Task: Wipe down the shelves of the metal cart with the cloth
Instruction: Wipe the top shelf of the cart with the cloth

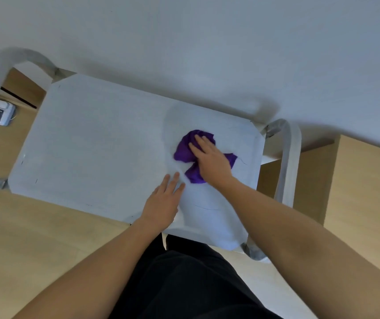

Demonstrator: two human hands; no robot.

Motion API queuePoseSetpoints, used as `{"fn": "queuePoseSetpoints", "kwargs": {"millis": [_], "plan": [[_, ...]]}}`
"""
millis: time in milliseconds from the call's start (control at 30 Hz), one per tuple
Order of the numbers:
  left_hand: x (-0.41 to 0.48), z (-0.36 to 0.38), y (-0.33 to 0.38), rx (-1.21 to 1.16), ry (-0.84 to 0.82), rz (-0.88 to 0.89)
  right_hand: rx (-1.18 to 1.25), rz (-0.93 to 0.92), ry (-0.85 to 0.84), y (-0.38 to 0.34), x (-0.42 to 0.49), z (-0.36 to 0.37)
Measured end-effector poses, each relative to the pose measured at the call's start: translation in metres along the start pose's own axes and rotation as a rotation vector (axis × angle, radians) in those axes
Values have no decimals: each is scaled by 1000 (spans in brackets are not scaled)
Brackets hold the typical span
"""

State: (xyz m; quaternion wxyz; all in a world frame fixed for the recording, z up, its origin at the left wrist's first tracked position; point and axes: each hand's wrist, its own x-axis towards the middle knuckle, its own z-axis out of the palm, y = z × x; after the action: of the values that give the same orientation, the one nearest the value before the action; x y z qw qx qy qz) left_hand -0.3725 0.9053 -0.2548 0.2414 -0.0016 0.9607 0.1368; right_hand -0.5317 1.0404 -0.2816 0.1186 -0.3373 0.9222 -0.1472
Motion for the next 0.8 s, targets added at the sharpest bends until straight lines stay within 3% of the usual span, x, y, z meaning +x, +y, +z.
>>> {"fn": "queuePoseSetpoints", "kwargs": {"millis": [133, 233, 300, 433, 567, 700, 800], "plan": [[-11, -4, -8, -43, 9, 1, 48, 375, 70, 48, -4, -20], [-24, -4, -18, -67, 43, -20, 31, 496, 115, 27, -3, -17], [-30, -5, -25, -67, 64, -19, 50, 413, 101, -9, -1, -5], [-33, -9, -39, -25, 67, -34, 90, 25, -15, -75, -8, 26], [-37, -14, -53, -62, 75, -73, 38, -37, -11, -55, -9, 18], [-47, -19, -86, -86, 73, -106, 21, 275, 86, -8, -18, 7], [-55, -20, -115, -71, 78, -87, 33, 512, 150, -40, -14, 16]]}}
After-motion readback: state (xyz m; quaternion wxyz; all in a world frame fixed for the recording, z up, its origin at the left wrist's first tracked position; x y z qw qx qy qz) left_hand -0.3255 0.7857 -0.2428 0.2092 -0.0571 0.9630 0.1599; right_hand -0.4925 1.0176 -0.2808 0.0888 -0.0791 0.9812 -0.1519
